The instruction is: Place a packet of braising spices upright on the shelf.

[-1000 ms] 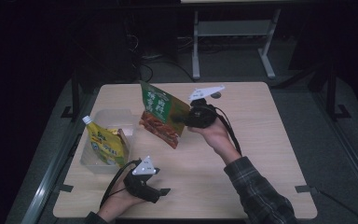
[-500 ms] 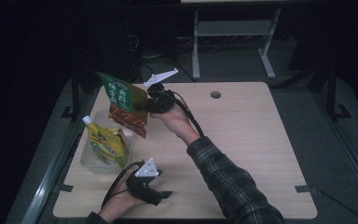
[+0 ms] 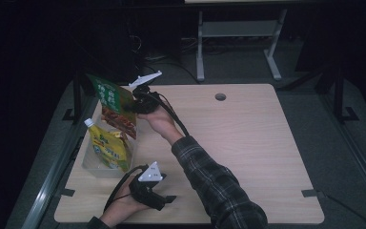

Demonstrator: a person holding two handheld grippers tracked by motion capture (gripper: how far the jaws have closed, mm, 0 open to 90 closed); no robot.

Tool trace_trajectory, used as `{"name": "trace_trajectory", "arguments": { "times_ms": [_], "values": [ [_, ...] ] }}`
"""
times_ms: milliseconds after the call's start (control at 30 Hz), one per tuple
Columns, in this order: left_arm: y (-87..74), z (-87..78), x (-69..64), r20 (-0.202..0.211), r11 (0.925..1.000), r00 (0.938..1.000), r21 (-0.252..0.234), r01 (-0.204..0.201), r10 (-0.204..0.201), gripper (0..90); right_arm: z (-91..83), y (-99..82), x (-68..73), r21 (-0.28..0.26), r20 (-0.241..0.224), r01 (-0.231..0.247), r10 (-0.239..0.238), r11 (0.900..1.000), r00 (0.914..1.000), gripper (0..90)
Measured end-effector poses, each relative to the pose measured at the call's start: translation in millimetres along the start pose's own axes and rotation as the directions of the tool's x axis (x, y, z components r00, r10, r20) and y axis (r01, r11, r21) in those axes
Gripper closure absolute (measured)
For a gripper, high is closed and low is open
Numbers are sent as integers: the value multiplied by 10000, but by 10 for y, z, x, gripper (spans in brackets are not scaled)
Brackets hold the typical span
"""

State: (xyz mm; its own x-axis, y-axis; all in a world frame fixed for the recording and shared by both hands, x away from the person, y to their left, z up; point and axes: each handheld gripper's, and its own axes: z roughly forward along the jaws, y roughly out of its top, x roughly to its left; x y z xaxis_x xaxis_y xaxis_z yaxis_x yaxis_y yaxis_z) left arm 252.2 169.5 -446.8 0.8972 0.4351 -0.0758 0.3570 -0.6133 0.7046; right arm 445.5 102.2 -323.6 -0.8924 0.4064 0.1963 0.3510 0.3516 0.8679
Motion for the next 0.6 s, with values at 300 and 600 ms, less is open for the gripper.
{"name": "trace_trajectory", "arguments": {
  "times_ms": [300,600],
  "values": [
    [-2,18,-6,58,10000,9999,-28,93,-93,174,180,-105,15,408,67,27,-30,9992,10000,894],
    [-1,32,-1,48,9996,9999,217,-160,159,174,291,-195,31,735,235,275,-293,9969,9993,874]
  ]
}}
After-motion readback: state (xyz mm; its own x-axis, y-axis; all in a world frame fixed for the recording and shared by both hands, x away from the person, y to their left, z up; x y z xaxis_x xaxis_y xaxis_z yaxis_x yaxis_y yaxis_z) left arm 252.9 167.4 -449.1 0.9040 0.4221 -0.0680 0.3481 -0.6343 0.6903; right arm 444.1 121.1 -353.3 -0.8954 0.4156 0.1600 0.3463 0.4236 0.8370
